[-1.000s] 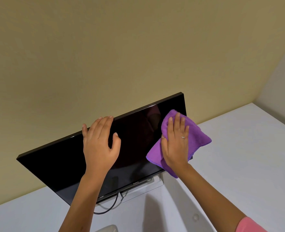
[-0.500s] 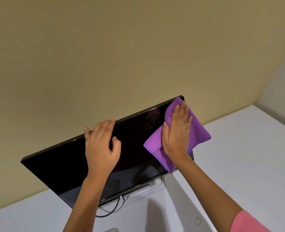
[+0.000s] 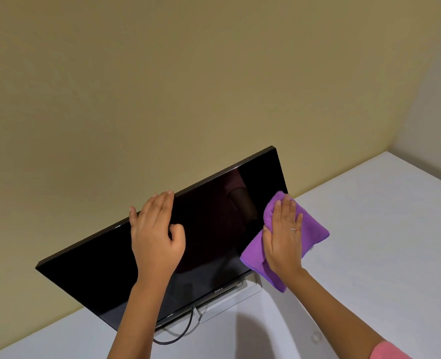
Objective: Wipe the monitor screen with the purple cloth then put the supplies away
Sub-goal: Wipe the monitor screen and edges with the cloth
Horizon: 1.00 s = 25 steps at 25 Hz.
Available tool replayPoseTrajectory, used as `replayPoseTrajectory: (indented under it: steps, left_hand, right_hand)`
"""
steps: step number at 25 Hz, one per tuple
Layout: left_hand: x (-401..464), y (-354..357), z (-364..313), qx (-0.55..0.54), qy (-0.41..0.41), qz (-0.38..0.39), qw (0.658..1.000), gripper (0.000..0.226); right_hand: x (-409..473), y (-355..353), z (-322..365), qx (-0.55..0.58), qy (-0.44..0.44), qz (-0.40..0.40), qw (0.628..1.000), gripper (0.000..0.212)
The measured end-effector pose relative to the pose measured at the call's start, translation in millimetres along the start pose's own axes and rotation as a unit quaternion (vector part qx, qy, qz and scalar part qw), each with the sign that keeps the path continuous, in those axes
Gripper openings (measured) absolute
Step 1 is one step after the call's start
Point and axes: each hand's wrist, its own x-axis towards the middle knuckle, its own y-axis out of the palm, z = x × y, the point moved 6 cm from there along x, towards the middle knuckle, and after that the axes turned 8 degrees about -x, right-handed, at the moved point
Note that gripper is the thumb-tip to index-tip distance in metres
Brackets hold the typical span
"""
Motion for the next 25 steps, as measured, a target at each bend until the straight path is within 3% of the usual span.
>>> replayPoseTrajectory:
  steps: [10, 14, 17, 20, 22, 25]
  left_hand:
    - [-1, -1, 0, 0.02, 0.0, 0.035, 0.999, 0.07]
    - [-1, -3, 1, 0.027, 0.011, 0.067, 0.997, 0.071]
    - [0, -6, 4, 0.017, 0.025, 0.093, 0.995, 0.072]
    - [-6, -16, 13, 0.013, 0.035, 0.103, 0.994, 0.071]
    - [-11, -25, 25, 0.017, 0.032, 0.101, 0.994, 0.07]
    - [-18, -41, 52, 0.012, 0.014, 0.092, 0.996, 0.067]
  right_hand:
    - [-12, -8, 114, 0.007, -0.244, -0.049, 0.969, 0.077]
    - [-48, 15, 117, -0.049, -0.276, -0.038, 0.959, 0.076]
    - [-54, 22, 91, -0.087, -0.235, -0.025, 0.968, 0.075]
    - [-36, 11, 54, -0.096, -0.114, -0.013, 0.989, 0.07]
    - [-18, 0, 39, -0.069, -0.03, -0.001, 0.997, 0.063]
    - [1, -11, 51, -0.004, 0.023, -0.005, 1.0, 0.062]
